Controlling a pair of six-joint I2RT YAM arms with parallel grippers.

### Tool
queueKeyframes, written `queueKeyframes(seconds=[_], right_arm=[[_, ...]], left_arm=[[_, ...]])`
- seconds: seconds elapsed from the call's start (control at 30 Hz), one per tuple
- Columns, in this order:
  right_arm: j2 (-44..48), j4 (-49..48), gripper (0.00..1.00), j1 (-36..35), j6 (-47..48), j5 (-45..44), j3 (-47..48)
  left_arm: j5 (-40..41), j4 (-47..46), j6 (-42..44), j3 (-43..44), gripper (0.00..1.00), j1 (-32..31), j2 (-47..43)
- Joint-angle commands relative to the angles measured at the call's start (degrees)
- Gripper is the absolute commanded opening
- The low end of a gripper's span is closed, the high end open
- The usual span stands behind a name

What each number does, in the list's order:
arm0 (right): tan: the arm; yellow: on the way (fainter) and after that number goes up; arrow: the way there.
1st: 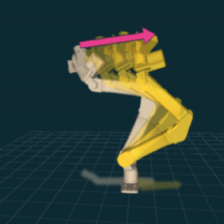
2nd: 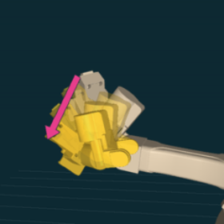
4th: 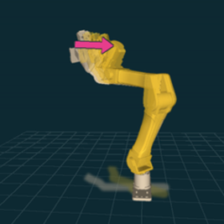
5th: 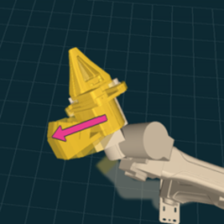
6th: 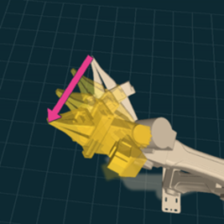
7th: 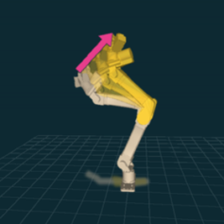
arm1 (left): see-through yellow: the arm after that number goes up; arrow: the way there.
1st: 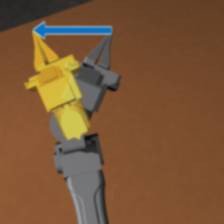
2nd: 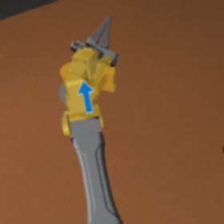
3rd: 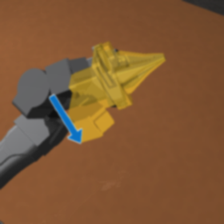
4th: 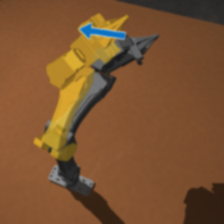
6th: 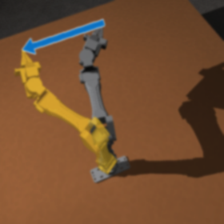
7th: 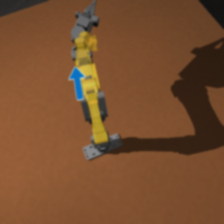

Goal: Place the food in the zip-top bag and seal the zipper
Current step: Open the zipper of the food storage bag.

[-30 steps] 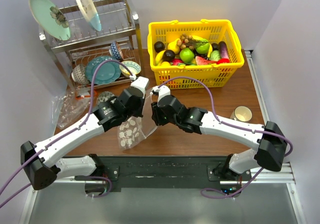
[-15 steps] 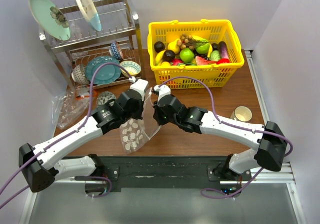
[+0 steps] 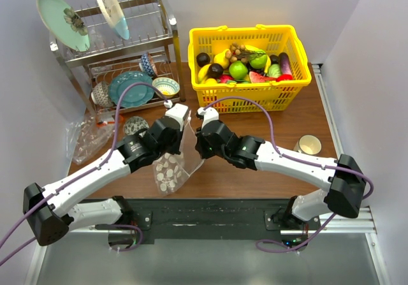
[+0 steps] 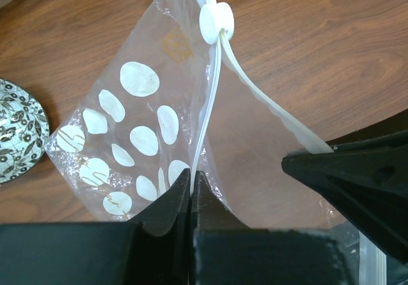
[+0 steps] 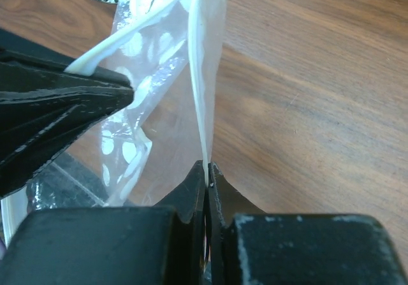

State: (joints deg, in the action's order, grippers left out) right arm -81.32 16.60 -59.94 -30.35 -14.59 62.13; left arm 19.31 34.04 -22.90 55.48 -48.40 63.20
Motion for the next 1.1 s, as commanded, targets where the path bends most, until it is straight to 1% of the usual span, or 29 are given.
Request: queueKeyframes(seconds=[0.0, 0.1, 0.17, 0.37, 0.43, 0.47, 0.53, 0.63, 0.7, 0.83, 0.87, 0.93, 0.97, 1.03, 1.07], right_arm=[[0.46, 0.18, 0.22, 0.26, -1.47, -2.81, 2.38], [0.37, -0.07, 0.48, 0.26, -1.64, -1.76, 2.04], [0.72, -0.69, 0.53, 0.26, -1.64, -1.41, 1.86], [1.78, 0.36, 0.55, 0.26, -0.33, -0.97, 3.26], [2.04, 0.8, 0.63, 0.26, 0.46, 0.61, 4.49], [2.22, 0.71, 0.73, 0.26, 0.9, 1.75, 4.93], [2.57, 1.06, 0.76, 0.26, 1.87, 4.65, 6.77], [3.36, 2.38, 0.77, 0.26, 2.66, 4.58, 9.41], [4.06, 5.01, 0.77, 0.26, 3.8, 2.47, 12.21], [4.77, 10.37, 0.8, 0.44, 6.87, -5.6, 17.66], [4.85, 12.38, 0.8, 0.79, 7.49, -8.76, 18.72], [4.68, 14.15, 0.81, 1.75, 9.34, -11.76, 21.97], [4.59, 15.47, 0.81, 3.24, 9.78, -13.52, 23.03], [4.5, 16.09, 0.82, 5.44, 10.66, -13.62, 25.4], [4.42, 16.36, 0.82, 7.89, 11.01, -12.93, 26.02]], left_arm=[[1.78, 0.23, 1.1, 1.02, 0.0, -0.2, -1.85], [2.57, 1.46, 1.54, 2.43, 0.0, -0.11, -1.41], [3.01, 2.34, 1.8, 2.96, 0.0, -0.03, -0.71], [4.07, 2.52, 2.42, 2.7, 0.0, -0.03, 0.52], [4.59, 1.73, 2.94, 2.44, 0.0, -0.11, 0.61], [4.86, 1.29, 3.12, 1.91, 0.0, -0.11, 0.78], [5.73, -0.11, 3.73, 1.3, 0.0, -0.03, 1.22], [7.05, -1.69, 4.26, 0.5, 0.0, -0.11, 2.36], [7.58, -2.75, 4.79, 0.24, 0.0, -0.11, 2.98], [8.99, -3.46, 6.19, 0.33, 0.0, -0.03, 3.68], [8.99, -3.46, 6.28, 0.41, 0.0, -0.11, 3.77], [9.08, -3.28, 6.81, 0.68, 0.0, -0.03, 3.77], [9.25, -3.19, 6.99, 1.03, 0.0, -0.11, 3.69], [9.6, -2.93, 7.51, 1.29, 0.0, -0.03, 3.6], [9.69, -2.93, 7.78, 1.47, 0.0, -0.03, 3.42]])
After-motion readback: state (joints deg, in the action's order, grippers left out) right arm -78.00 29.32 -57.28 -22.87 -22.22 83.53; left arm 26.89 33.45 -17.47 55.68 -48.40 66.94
